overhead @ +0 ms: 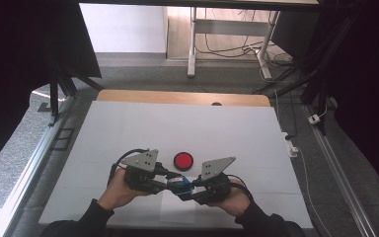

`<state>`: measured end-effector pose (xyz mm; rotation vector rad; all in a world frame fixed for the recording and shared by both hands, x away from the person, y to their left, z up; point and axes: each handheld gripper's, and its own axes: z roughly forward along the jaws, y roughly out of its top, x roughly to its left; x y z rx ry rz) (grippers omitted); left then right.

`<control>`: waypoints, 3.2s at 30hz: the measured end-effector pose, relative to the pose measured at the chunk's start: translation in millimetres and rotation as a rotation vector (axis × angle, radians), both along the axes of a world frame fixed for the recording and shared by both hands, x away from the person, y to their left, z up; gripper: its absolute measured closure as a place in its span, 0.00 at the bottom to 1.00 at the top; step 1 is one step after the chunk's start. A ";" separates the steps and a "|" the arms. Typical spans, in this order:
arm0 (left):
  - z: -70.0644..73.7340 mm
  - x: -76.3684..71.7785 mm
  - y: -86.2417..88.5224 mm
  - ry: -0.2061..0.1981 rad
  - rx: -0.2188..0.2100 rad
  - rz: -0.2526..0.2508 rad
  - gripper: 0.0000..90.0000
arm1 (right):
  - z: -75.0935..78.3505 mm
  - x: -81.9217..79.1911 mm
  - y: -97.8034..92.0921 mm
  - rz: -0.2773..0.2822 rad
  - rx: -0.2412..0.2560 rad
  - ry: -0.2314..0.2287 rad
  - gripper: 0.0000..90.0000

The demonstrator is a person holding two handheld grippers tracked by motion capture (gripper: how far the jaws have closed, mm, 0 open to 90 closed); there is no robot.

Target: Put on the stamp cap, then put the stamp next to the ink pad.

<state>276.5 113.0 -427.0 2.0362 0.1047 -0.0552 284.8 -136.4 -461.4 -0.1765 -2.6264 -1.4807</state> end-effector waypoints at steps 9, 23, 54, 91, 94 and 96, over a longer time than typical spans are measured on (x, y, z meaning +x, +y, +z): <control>-1.7 -0.2 -0.9 0.006 -0.010 -0.018 0.78 | 2.1 -1.2 0.0 0.028 0.014 0.000 0.76; -2.9 1.4 1.3 0.031 -0.064 -0.031 0.78 | 6.6 -2.7 -1.8 0.039 0.048 -0.014 0.76; 5.9 -1.1 5.8 0.015 0.005 0.070 0.78 | 6.8 -4.6 -10.3 -0.154 -0.036 -0.023 0.42; 8.7 1.9 19.5 0.009 0.114 0.250 0.77 | 11.5 -9.8 -39.9 -0.384 -0.102 -0.039 0.12; 8.5 2.6 21.2 0.008 0.126 0.271 0.77 | 12.0 -10.3 -43.5 -0.399 -0.110 -0.035 0.12; 8.5 3.7 23.1 0.012 0.134 0.283 0.77 | 12.1 -10.7 -46.0 -0.405 -0.118 -0.045 0.12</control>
